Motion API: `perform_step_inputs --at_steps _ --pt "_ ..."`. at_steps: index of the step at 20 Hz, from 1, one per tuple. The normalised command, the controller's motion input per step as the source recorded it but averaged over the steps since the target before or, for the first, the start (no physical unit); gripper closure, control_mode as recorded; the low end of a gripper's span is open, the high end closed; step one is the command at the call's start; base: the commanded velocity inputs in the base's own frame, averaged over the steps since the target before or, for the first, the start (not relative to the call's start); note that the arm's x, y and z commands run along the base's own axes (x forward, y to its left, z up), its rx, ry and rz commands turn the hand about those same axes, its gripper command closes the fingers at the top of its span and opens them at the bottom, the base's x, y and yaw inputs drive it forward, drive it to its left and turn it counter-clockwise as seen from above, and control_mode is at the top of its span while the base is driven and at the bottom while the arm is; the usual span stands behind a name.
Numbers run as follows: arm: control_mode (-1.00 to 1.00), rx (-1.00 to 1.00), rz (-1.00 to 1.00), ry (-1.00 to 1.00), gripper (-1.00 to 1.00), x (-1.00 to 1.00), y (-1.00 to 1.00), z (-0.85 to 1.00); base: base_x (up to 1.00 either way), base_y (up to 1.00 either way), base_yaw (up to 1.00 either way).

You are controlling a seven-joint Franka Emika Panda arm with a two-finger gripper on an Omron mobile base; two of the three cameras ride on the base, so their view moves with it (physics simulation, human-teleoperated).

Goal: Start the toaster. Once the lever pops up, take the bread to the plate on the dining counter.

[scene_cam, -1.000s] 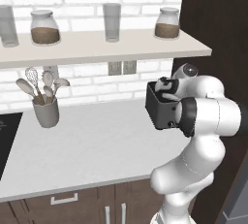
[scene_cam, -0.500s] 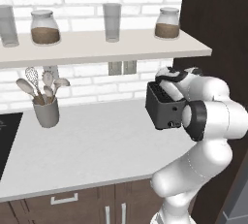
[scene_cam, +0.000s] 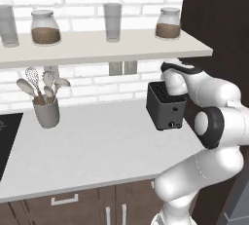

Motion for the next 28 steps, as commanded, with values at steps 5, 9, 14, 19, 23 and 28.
perform_step_inputs --at_steps 5,9,14,19,23,28 --pt "-1.0 0.0 0.0 -0.01 1.0 -0.35 -0.01 1.0 0.0 0.0 0.0" --pt "-1.0 0.0 0.0 0.0 1.0 -0.36 0.0 1.0 0.0 0.0 0.0" --pt "-1.0 0.0 0.0 0.0 1.0 -0.49 -0.04 1.0 0.0 0.0 0.0" --pt "-1.0 -0.01 0.01 0.06 1.0 -0.91 -0.19 1.0 0.0 0.0 0.0" --pt "-1.0 -0.03 0.08 0.12 1.0 -1.0 -0.14 1.0 0.0 0.0 0.0" --pt "-1.0 -0.07 0.12 0.18 1.0 -1.0 -0.01 1.0 0.0 0.0 0.0"
